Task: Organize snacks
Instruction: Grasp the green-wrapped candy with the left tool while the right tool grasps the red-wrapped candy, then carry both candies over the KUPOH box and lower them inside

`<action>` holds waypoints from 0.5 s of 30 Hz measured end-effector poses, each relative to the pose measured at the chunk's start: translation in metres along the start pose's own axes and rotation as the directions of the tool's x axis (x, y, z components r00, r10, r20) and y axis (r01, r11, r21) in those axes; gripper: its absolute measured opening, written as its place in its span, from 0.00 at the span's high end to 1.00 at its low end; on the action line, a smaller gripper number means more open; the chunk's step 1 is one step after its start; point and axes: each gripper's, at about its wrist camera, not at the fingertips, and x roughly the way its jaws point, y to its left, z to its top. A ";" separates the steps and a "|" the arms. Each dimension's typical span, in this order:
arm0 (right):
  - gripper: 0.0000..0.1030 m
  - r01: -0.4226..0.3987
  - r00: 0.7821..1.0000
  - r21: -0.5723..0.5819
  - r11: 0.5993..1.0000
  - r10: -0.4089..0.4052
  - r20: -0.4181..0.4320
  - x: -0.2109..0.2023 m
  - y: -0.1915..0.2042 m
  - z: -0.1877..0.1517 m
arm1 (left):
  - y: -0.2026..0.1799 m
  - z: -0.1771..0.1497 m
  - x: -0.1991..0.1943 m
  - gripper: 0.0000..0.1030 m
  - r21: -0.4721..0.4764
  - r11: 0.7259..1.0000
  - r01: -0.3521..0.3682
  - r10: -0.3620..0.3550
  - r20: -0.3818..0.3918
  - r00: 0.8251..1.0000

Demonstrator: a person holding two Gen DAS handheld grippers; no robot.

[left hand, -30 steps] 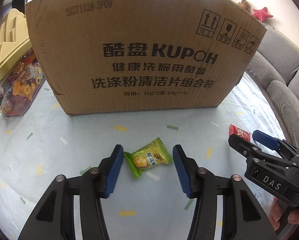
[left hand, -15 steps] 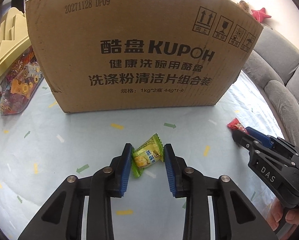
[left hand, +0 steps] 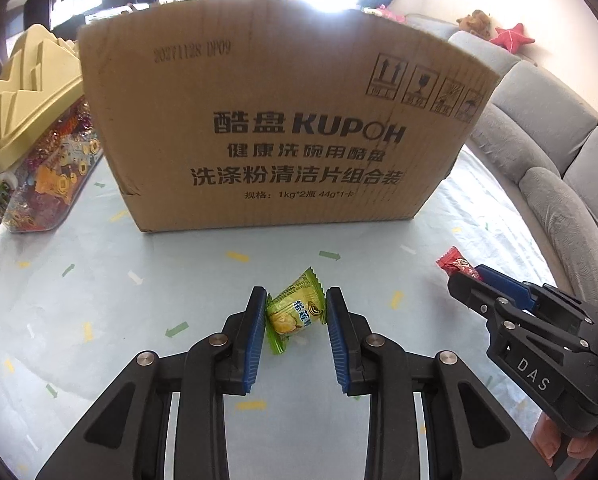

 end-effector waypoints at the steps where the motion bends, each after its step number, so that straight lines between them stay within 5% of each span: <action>1: 0.73 -0.010 1.000 0.001 1.000 0.010 0.002 -0.003 0.001 0.000 | 0.000 0.000 -0.003 0.71 0.001 1.000 0.000 0.000 0.004 1.000; 15: 0.73 -0.038 0.995 -0.038 0.999 0.042 0.094 -0.057 0.021 0.001 | 0.002 -0.005 -0.072 0.71 0.009 1.000 0.005 -0.006 0.106 0.994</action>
